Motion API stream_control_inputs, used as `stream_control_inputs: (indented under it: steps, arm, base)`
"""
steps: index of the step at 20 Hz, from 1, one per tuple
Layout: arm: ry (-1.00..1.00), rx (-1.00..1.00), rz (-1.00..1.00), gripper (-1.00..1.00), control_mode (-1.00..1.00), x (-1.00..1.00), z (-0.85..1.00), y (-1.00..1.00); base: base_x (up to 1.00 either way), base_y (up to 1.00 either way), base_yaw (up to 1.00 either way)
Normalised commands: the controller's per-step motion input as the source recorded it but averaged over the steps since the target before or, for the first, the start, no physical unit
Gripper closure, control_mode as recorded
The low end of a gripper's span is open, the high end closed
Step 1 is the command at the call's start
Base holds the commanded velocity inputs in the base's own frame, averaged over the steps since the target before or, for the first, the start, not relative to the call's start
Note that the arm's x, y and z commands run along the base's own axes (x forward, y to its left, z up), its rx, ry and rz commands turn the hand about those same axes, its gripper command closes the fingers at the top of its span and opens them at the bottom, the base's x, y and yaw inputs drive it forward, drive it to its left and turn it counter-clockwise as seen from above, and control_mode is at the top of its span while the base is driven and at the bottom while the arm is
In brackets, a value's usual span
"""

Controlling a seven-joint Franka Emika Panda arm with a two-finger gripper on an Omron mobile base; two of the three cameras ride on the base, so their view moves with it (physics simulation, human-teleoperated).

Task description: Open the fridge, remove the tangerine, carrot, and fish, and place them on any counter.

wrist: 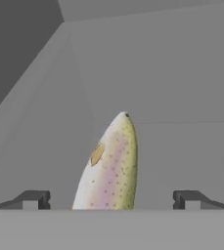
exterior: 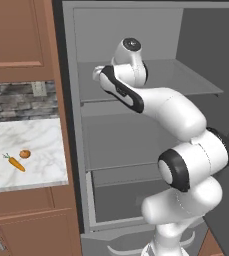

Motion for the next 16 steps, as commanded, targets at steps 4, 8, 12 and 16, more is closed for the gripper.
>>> stream_control_inputs:
  steps: [4, 8, 12, 16]
  arm:
    - [0.00, 0.00, 0.00, -1.00, -1.00, 0.38, -0.09, 0.11]
    - [0.00, 0.00, 0.00, -1.00, -1.00, -0.04, -0.33, 0.02]
    - [0.00, 0.00, -0.03, -1.00, -1.00, -0.28, -0.55, 0.00]
    - [0.00, 0.00, -0.03, 1.00, -1.00, 0.00, -0.42, 0.00]
  base:
    - [0.00, 0.00, 0.00]
    - [0.00, 0.00, 0.00]
    - [0.00, 0.00, 0.00]
    - [0.00, 0.00, 0.00]
